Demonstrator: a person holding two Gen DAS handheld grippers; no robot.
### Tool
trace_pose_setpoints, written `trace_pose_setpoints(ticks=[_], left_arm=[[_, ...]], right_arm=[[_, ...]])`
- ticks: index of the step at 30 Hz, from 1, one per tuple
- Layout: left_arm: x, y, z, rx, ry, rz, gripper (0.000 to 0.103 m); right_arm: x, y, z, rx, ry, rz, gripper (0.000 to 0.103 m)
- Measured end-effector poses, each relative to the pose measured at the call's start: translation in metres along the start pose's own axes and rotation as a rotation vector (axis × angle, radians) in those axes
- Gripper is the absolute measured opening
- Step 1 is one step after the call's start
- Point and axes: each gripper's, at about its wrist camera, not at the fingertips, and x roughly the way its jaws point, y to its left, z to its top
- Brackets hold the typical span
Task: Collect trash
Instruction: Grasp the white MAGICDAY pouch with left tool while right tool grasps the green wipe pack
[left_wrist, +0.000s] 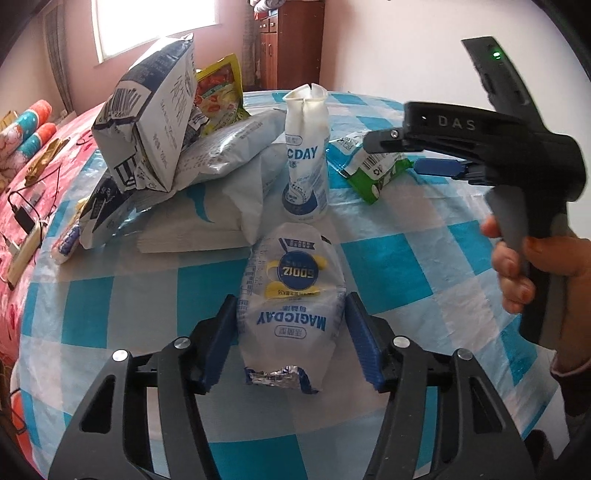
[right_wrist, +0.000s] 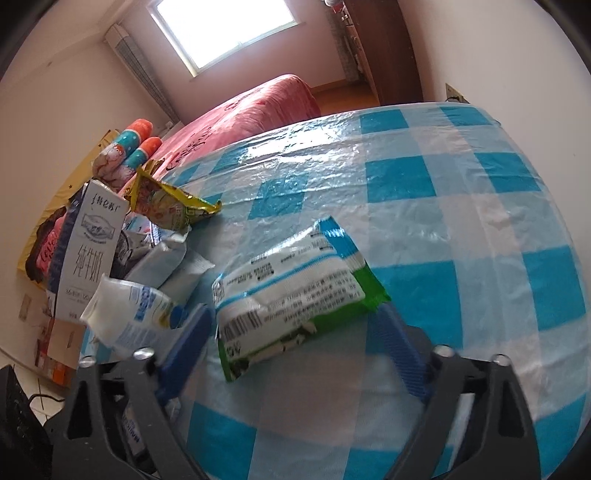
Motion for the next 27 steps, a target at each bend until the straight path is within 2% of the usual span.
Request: trace_pose_setpoints(ticks=[6,13,18,19,20,22,27], left_arm=[[-0.008,0.009,-0.005,-0.045,-0.014,-0.041,0.060],[-0.032,0.020,-0.014,-0.046,-0.048,-0.043,0.060],[-0.048,0.025,-0.019,-0.055,-0.060,-0.038,0.060],[-0.048,0.024,-0.019,-0.058,-0.061,-0.037,0.060],[-0.052,0.025,-0.021,-0.061,-0.063,-0.039,0.060],[-0.058,0.029,-0.024,-0.068,-0.069,-0.039,0.060],[-0.056,0.032,-0.021,-0.079,-0.082,-0.034,0.060]], right_arm=[[0.015,0.010,0.009,-0.087,0.031,-0.005,0.098],[0.027,0.028,0.006,-0.212,0.047,-0.113,0.099],[0.029,0.032,0.001,-0.254,0.026,-0.158,0.095],[0.028,0.033,0.000,-0.261,0.017,-0.155,0.087],[0.025,0.034,-0.002,-0.268,0.007,-0.144,0.066],[0.022,0.037,-0.005,-0.276,0.002,-0.173,0.052],[0.017,0.038,-0.011,-0.267,-0.017,-0.171,0.043]])
